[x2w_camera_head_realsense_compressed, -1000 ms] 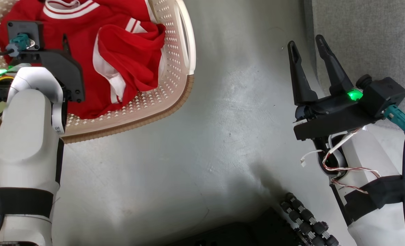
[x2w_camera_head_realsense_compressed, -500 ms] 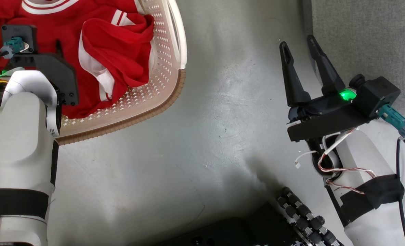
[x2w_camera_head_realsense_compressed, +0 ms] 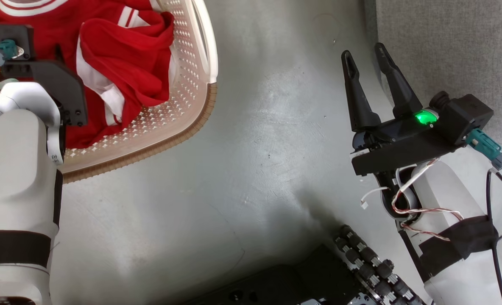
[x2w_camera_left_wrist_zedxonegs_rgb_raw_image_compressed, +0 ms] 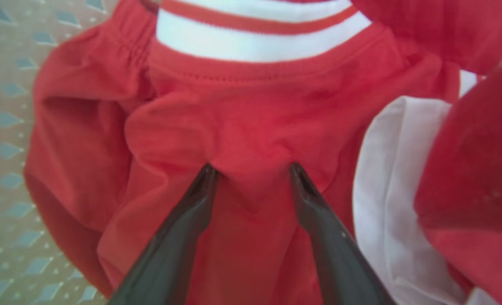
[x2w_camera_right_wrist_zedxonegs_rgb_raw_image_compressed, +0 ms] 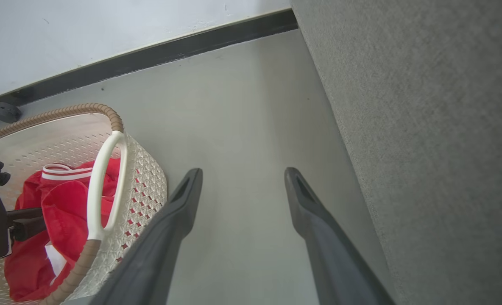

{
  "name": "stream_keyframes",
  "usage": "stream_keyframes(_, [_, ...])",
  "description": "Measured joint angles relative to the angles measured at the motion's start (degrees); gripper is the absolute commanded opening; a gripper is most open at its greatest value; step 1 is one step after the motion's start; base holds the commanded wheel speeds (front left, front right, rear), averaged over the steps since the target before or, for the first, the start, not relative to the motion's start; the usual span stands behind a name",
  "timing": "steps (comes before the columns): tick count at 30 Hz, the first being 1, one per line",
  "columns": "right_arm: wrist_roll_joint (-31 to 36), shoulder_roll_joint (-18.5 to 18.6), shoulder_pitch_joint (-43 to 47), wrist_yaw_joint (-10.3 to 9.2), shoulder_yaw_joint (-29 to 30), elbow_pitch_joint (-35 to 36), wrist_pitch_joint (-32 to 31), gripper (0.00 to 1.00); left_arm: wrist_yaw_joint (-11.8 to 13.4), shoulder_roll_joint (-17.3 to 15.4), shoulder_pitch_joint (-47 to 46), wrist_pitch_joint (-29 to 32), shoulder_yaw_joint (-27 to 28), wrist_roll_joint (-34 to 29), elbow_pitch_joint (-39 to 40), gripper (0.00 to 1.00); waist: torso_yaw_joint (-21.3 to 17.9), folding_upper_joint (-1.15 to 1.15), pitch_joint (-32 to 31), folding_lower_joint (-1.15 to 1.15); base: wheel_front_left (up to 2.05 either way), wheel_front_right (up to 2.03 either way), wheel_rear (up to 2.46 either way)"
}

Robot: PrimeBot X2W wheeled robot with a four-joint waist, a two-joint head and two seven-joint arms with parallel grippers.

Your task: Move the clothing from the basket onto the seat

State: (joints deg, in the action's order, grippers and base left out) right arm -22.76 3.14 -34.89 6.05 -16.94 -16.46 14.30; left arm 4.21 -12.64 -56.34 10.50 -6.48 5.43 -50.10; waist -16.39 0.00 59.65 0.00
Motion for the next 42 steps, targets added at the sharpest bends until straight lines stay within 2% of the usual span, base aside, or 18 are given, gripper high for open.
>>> stream_keyframes(2, [-0.01,0.0,0.02,0.0,0.0,0.11,0.0,1.0,0.02,-0.08,-0.3,0.0,0.01,0.0,0.0,0.8,-0.23,0.0,0.41,0.0,0.0,0.0,0.0])
stream_keyframes(4, [-0.01,0.0,0.02,0.0,-0.01,0.37,0.0,1.0,0.09,-0.2,-0.85,0.0,0.02,0.0,-0.04,0.69,-0.45,0.0,0.85,0.0,0.0,0.0,0.0])
stream_keyframes(7, [-0.07,-0.01,0.01,0.0,-0.02,0.75,0.0,1.0,0.33,-0.46,-1.55,0.0,0.04,-0.02,-0.04,0.67,-0.77,0.0,1.5,0.0,0.0,0.0,0.0])
stream_keyframes(9, [-0.35,-0.03,0.01,0.0,0.02,0.96,0.0,1.0,0.34,-0.59,-2.01,0.0,0.07,-0.04,-0.03,0.61,-0.99,0.0,1.94,0.0,0.0,0.0,0.0])
stream_keyframes(11, [-0.44,-0.03,0.01,0.0,0.12,1.19,0.0,1.0,0.34,-0.88,-2.49,0.0,0.08,-0.05,0.0,0.51,-1.2,0.0,2.39,0.0,0.0,0.0,0.0])
stream_keyframes(12, [-0.45,-0.04,0.01,0.0,0.13,1.31,0.0,1.0,0.33,-1.02,-2.75,0.0,0.09,-0.07,0.0,0.49,-1.3,0.0,2.63,0.0,0.0,0.0,0.0])
stream_keyframes(16, [-0.49,-0.14,0.01,0.01,0.19,1.75,0.01,1.0,0.34,-1.85,-3.74,-0.01,0.15,-0.29,-0.02,0.29,-1.79,0.0,3.58,0.0,0.0,0.0,0.0])
stream_keyframes(17, [-0.49,-0.21,0.01,0.01,0.34,1.75,0.14,1.0,0.4,-1.85,-3.8,-0.08,0.19,-0.43,-0.11,0.18,-1.93,0.0,3.8,0.0,0.0,0.0,0.0])
stream_keyframes(18, [-0.49,-0.31,0.01,0.02,0.35,1.71,0.3,1.0,0.41,-1.83,-3.79,-0.29,0.23,-0.47,-0.34,0.0,-2.09,0.0,3.95,0.0,0.0,0.0,0.0])
stream_keyframes(25, [-0.49,-0.83,0.01,0.29,1.08,1.42,0.41,1.0,0.66,-1.23,-3.77,-1.8,0.55,-0.4,-1.25,0.0,-2.6,0.0,4.12,0.0,0.0,0.0,0.0])
stream_keyframes(32, [-0.4,-1.1,0.07,0.41,2.25,-0.62,0.4,1.0,0.29,3.6,-2.54,-5.8,2.16,2.71,-1.91,0.0,-1.63,0.0,2.16,0.0,0.0,0.0,0.0])
stream_keyframes(42, [1.65,-1.13,1.72,0.52,6.21,-3.71,0.38,1.0,-3.21,8.39,2.83,-12.87,2.48,6.11,-2.36,0.0,1.43,0.0,-3.65,0.0,0.0,0.0,0.0])
